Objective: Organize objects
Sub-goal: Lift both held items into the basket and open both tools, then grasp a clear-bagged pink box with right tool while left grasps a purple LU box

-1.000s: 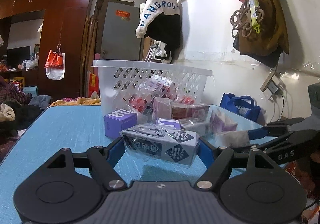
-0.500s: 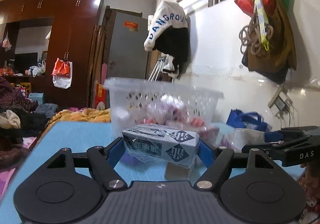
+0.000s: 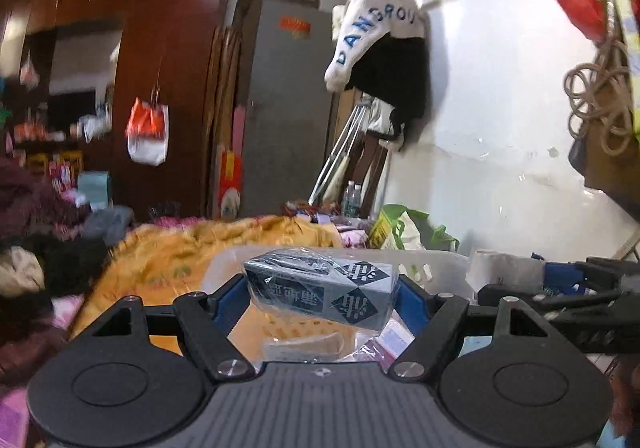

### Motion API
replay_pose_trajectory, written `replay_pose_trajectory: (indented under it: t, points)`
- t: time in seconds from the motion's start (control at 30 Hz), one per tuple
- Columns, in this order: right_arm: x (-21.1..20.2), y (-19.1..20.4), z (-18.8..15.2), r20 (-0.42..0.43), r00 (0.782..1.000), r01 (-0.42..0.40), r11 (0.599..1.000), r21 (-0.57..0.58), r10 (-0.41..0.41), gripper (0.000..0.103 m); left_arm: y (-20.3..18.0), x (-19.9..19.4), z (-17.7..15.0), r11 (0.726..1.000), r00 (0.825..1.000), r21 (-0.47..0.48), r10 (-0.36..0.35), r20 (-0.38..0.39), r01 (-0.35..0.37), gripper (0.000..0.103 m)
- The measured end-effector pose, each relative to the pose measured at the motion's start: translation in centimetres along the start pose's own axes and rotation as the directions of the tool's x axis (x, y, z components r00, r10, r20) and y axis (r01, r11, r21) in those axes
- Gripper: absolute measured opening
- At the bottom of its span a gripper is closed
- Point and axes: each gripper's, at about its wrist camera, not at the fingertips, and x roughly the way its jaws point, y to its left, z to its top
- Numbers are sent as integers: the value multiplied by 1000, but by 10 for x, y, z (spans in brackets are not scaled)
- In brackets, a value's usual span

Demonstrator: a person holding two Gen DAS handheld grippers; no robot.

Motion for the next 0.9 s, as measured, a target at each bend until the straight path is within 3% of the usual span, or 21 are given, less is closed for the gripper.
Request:
replay_pose_trajectory:
  t: [0.07, 0.1, 0.27, 0.4, 0.53, 0.63, 0.73, 0.83, 0.9]
  points:
    - [3, 3, -5, -1, 1000, 24, 999, -25, -24, 101, 4, 0, -4, 999, 1000, -33, -23, 12, 24, 85]
    - [0, 2, -7, 15, 1000, 16, 1000, -15, -15, 103, 6, -1, -5, 999, 999, -38, -30, 12, 31, 87]
    - [-29, -17, -20, 63, 995, -85, 989, 123, 78, 103, 14, -13, -13, 998, 999, -59, -38, 2, 38, 90]
    - [-52, -19, -45, 56, 988, -153, 977, 151, 146, 103, 15, -29, -25, 996, 998, -68, -66, -13, 65, 92]
    - [-71, -13, -95, -26, 983, -177, 978, 112, 181, 103, 2, -72, -64, 996, 996, -3, -90, -7, 90, 92]
    - [-74, -9, -122, -116, 968, -209, 970, 127, 224, 103, -6, -108, -100, 994, 994, 12, -106, 41, 105, 92]
    - [-73, -10, -131, -134, 970, -186, 976, 117, 201, 103, -15, -112, -119, 994, 996, 65, -87, -27, 89, 90]
    - [-71, -12, -130, -145, 974, -156, 978, 136, 176, 103, -27, -104, -128, 990, 996, 125, -51, -69, 59, 82]
    - [-64, -13, -131, -186, 964, -162, 975, 149, 188, 99, -33, -96, -133, 984, 994, 170, -26, -107, 44, 76]
